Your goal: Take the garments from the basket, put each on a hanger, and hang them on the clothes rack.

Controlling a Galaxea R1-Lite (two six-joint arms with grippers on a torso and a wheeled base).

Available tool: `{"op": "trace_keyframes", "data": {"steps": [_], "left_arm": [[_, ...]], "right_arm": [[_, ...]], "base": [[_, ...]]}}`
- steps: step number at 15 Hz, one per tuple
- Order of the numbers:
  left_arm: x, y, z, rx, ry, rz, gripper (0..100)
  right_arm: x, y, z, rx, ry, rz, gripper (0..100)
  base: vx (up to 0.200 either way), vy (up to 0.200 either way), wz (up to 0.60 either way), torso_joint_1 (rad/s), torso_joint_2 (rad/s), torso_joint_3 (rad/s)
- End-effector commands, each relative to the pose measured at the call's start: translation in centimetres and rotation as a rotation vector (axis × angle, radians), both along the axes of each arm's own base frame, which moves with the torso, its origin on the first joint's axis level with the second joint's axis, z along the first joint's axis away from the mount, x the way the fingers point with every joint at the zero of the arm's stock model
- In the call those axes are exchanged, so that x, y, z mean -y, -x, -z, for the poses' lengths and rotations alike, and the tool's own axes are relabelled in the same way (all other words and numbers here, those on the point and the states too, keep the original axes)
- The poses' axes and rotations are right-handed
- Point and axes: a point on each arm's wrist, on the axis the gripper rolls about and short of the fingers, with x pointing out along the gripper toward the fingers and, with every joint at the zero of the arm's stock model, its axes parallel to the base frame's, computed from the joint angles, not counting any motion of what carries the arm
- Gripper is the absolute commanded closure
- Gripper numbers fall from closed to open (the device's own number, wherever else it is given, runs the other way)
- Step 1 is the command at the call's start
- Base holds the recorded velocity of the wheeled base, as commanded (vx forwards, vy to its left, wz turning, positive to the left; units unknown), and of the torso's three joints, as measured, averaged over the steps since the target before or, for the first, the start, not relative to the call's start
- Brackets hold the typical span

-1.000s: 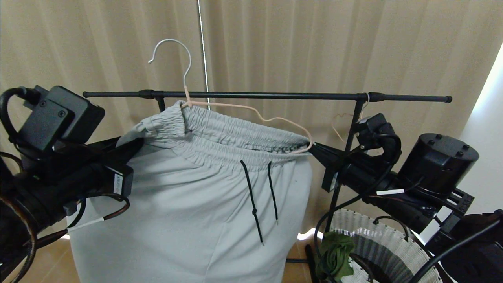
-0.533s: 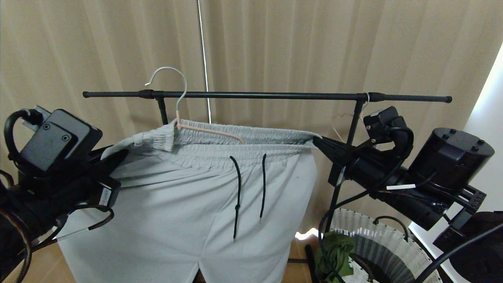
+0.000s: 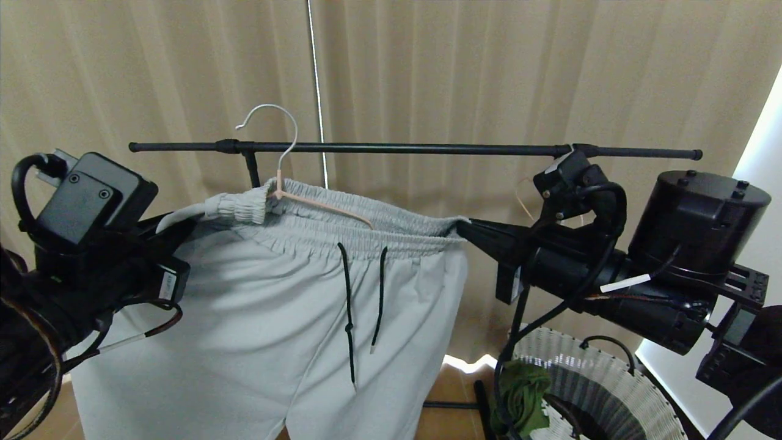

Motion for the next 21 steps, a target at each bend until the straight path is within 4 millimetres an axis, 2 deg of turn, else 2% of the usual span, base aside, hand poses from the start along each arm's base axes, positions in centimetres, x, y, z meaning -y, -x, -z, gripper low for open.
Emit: {"op": "trace_keyframes", "data": {"steps": [1, 4, 5, 7, 8, 10, 12, 13, 14, 16, 21], "left_arm": [[1.3, -1.1, 0.4, -0.028, 0.041, -0.003, 100], [2.0, -1.3, -0.1, 0.003, 0.081, 0.002, 100], [2.0, -1.3, -0.2, 0.012, 0.085, 0.003, 100], [1.9, -1.2, -0.2, 0.014, 0.088, 0.0, 100], [1.9, -1.2, -0.2, 0.019, 0.091, -0.002, 100], [1.9, -1.2, -0.1, 0.017, 0.111, -0.003, 100], [2.0, -1.2, 0.0, 0.012, 0.138, 0.006, 100], [2.2, -1.2, 0.0, 0.008, 0.149, 0.01, 100], [2.8, -1.4, 0.4, -0.009, 0.166, 0.027, 100], [3.3, -1.6, 0.6, -0.025, 0.182, 0.042, 100], [5.7, -0.6, 0.8, -0.018, 0.201, 0.164, 100]], "right_arm": [[-1.9, 1.5, -0.2, 0.0, 0.014, -0.086, 100], [-2.5, 2.1, 0.1, -0.023, 0.106, -0.12, 100], [-2.5, 2.1, 0.2, -0.025, 0.128, -0.122, 0], [-2.4, 2.0, 0.1, -0.012, 0.133, -0.114, 0], [-2.0, 1.4, 0.1, 0.008, 0.153, -0.09, 0], [0.2, -1.1, -0.2, 0.06, 0.199, 0.013, 0], [0.4, -1.5, -0.9, 0.085, 0.195, 0.027, 0], [0.1, -1.4, -0.9, 0.09, 0.197, 0.017, 0], [-1.3, -0.6, -1.5, 0.122, 0.199, -0.033, 0], [-2.6, -0.2, -2.0, 0.157, 0.21, -0.069, 0], [-4.4, -2.1, -1.2, 0.159, 0.267, -0.053, 0]], "base": [[0.0, 0.0, 0.0, 0.0, 0.0, 0.0], [0.0, 0.0, 0.0, 0.0, 0.0, 0.0], [0.0, 0.0, 0.0, 0.0, 0.0, 0.0], [0.0, 0.0, 0.0, 0.0, 0.0, 0.0], [0.0, 0.0, 0.0, 0.0, 0.0, 0.0], [0.0, 0.0, 0.0, 0.0, 0.0, 0.0], [0.0, 0.0, 0.0, 0.0, 0.0, 0.0], [0.0, 0.0, 0.0, 0.0, 0.0, 0.0], [0.0, 0.0, 0.0, 0.0, 0.0, 0.0], [0.0, 0.0, 0.0, 0.0, 0.0, 0.0], [0.0, 0.0, 0.0, 0.0, 0.0, 0.0]]}}
